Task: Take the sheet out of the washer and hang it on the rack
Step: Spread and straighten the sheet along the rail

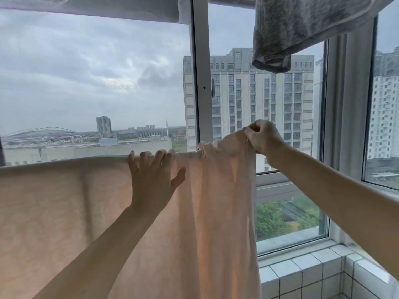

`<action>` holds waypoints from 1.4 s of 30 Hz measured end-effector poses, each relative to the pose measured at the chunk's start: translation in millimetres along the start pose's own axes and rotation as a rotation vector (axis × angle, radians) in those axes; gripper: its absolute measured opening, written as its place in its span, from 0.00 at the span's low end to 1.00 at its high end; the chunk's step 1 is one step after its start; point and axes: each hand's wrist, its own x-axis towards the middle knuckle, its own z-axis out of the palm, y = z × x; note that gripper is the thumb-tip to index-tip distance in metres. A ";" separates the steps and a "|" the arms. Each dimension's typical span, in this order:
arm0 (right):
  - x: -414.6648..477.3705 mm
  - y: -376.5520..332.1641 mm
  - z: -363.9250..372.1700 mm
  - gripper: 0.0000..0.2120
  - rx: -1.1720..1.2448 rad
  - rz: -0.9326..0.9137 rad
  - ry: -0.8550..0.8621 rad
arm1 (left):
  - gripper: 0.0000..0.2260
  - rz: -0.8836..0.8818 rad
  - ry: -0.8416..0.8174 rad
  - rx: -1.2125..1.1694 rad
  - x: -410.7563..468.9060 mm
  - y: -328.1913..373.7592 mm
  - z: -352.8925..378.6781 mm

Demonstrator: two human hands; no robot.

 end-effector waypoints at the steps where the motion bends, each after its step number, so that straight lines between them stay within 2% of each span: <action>1: 7.7 3.3 -4.8 0.09 -0.040 -0.017 0.080 | 0.23 -0.005 -0.001 0.001 0.3 -0.2 1.3; 3: 14.5 14.1 -14.4 0.11 -0.219 -0.034 0.118 | 0.22 -0.018 0.009 -0.002 1.1 0.1 4.6; 6: 3.5 33.7 -19.6 0.15 -0.528 0.065 -0.115 | 0.22 -0.020 0.031 -0.015 1.1 2.0 9.4; 8: -8.8 36.1 -16.0 0.12 -0.651 0.078 -0.231 | 0.22 -0.018 0.045 -0.018 1.7 3.1 10.7; 10: -15.2 32.9 -7.5 0.10 -0.612 -0.032 -0.263 | 0.21 -0.015 0.054 -0.012 1.8 3.3 11.2; 14: -18.9 12.6 13.6 0.14 -0.431 -0.363 -0.314 | 0.20 -0.016 0.066 0.004 1.5 0.4 11.8; 18: -16.6 6.9 24.0 0.08 -0.429 -0.530 -0.294 | 0.21 -0.026 0.057 0.007 0.9 -4.7 11.0; 23: -12.3 10.0 28.4 0.03 -0.330 -0.533 -0.165 | 0.20 -0.023 0.066 0.025 0.1 -7.2 12.4; 27: -5.8 15.1 28.8 0.07 -0.417 -0.549 -0.043 | 0.22 -0.001 0.062 0.043 0.4 -4.0 14.1; 31: 12.4 33.5 1.9 0.09 -0.484 -0.422 0.113 | 0.23 -0.008 0.069 0.052 0.0 -3.9 16.5; 35: 12.1 59.1 -14.1 0.09 -0.645 -0.288 -0.059 | 0.23 -0.013 0.069 0.044 1.1 -2.2 18.1; 38: 1.3 50.6 0.7 0.06 -0.475 -0.403 -0.100 | 0.22 -0.016 0.076 0.046 2.2 0.3 20.2; 42: -13.3 24.4 27.4 0.10 -0.319 -0.601 -0.222 | 0.22 -0.013 0.093 0.057 2.7 1.2 21.6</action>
